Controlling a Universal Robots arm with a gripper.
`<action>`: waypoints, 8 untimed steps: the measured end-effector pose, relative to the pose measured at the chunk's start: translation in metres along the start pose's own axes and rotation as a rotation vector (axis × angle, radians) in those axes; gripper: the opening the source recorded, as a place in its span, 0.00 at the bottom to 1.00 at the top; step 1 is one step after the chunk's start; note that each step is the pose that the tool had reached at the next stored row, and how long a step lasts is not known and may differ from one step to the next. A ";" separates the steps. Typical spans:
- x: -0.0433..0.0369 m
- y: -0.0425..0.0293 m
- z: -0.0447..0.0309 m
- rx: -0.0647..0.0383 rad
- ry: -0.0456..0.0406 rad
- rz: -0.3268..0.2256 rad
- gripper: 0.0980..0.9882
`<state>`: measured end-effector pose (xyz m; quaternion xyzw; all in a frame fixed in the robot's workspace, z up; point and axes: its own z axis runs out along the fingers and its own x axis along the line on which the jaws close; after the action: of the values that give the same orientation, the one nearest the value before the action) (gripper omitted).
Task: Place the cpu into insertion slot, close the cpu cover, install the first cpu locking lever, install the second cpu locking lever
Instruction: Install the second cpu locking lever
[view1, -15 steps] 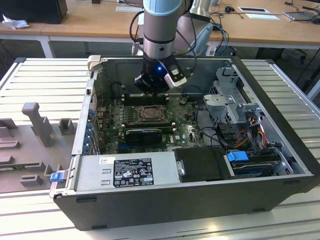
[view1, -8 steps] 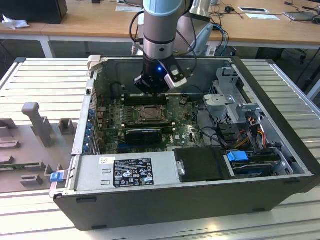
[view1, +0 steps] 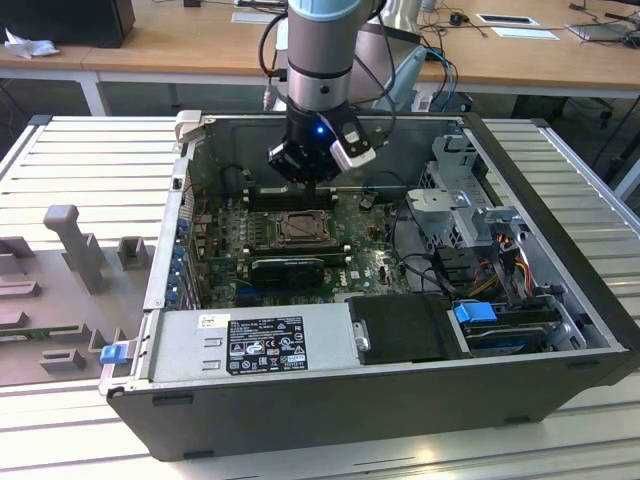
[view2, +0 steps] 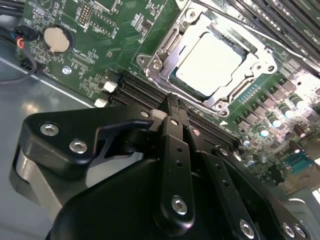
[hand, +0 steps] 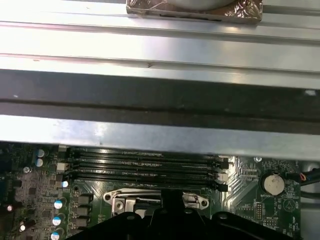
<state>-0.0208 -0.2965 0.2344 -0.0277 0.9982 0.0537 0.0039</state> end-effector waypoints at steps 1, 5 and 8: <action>-0.0001 -0.0003 -0.0004 0.000 -0.0001 0.000 0.01; 0.0006 -0.0098 -0.0011 0.000 -0.0001 0.000 0.01; 0.0012 -0.0214 -0.0022 0.000 -0.0001 0.000 0.01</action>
<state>-0.0209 -0.3181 0.2343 -0.0277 0.9982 0.0538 0.0040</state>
